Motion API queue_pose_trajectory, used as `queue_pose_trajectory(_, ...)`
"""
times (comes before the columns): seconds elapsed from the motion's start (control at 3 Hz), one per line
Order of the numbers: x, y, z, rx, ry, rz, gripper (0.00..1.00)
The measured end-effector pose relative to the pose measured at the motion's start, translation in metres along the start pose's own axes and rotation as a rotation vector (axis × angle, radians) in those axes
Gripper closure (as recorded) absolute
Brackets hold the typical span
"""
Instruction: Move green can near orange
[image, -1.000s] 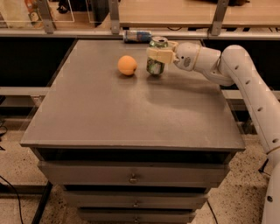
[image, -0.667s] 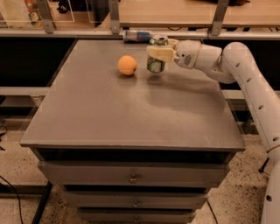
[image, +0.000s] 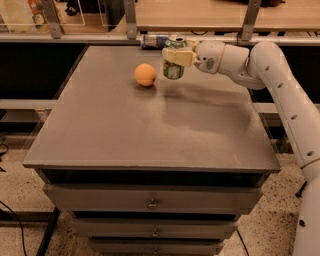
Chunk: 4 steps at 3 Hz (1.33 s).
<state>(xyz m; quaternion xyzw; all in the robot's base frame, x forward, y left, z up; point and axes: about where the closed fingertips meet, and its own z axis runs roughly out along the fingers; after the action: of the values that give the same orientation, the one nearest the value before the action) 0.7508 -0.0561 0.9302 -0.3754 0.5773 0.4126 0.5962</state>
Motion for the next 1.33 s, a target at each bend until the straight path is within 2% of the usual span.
queue_pose_trajectory(0.33,-0.002,0.005,0.007,-0.015,0.01,-0.005,1.0)
queue_pose_trajectory(1.0,0.01,0.016,0.015,-0.034,0.081,-0.013,1.0)
queue_pose_trajectory(1.33,0.018,0.016,0.012,-0.039,0.083,0.002,0.82)
